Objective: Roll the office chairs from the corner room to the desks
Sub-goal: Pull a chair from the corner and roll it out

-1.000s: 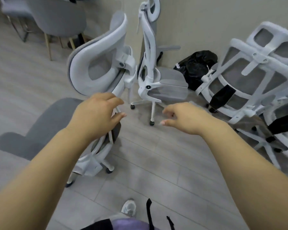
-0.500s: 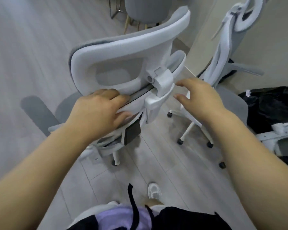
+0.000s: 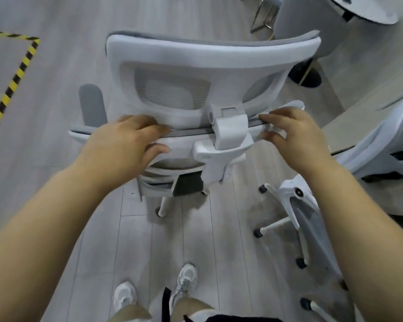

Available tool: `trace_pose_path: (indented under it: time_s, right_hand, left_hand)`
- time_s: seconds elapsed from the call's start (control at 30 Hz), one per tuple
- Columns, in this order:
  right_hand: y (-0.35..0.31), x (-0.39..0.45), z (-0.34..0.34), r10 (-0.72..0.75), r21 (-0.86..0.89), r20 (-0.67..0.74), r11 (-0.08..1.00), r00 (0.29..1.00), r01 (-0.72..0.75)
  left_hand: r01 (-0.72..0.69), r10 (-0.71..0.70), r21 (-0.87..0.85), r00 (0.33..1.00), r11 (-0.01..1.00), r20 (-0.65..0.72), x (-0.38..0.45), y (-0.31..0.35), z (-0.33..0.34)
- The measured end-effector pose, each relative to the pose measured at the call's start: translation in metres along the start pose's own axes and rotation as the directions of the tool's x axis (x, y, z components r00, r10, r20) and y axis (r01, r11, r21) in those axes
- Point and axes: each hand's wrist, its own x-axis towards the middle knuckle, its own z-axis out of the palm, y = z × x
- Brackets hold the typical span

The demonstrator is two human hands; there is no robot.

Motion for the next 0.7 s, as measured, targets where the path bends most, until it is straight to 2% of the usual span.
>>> trace_pose_path:
  time_s: [0.2,0.3,0.47,0.7]
  right_hand:
    - [-0.025,-0.004,0.010,-0.008,-0.018,-0.010,1.000,1.000,0.007]
    - [-0.050,-0.010,0.020,-0.030,0.039,-0.018,0.999,0.999,0.031]
    - [-0.111,-0.014,0.034,-0.011,0.106,0.044,0.994,0.999,0.007]
    - [-0.200,-0.011,0.067,-0.066,0.161,0.041,0.985,0.997,0.059]
  left_hand:
    - [0.102,-0.107,-0.065,0.991,0.993,-0.079,-0.018,-0.014,-0.003]
    - [0.160,-0.177,-0.145,0.978,0.976,-0.112,-0.032,-0.032,-0.005]
    - [0.255,-0.289,-0.235,0.949,0.938,-0.123,-0.059,-0.078,-0.023]
    - [0.343,-0.375,-0.228,0.920,0.911,-0.113,-0.109,-0.144,-0.056]
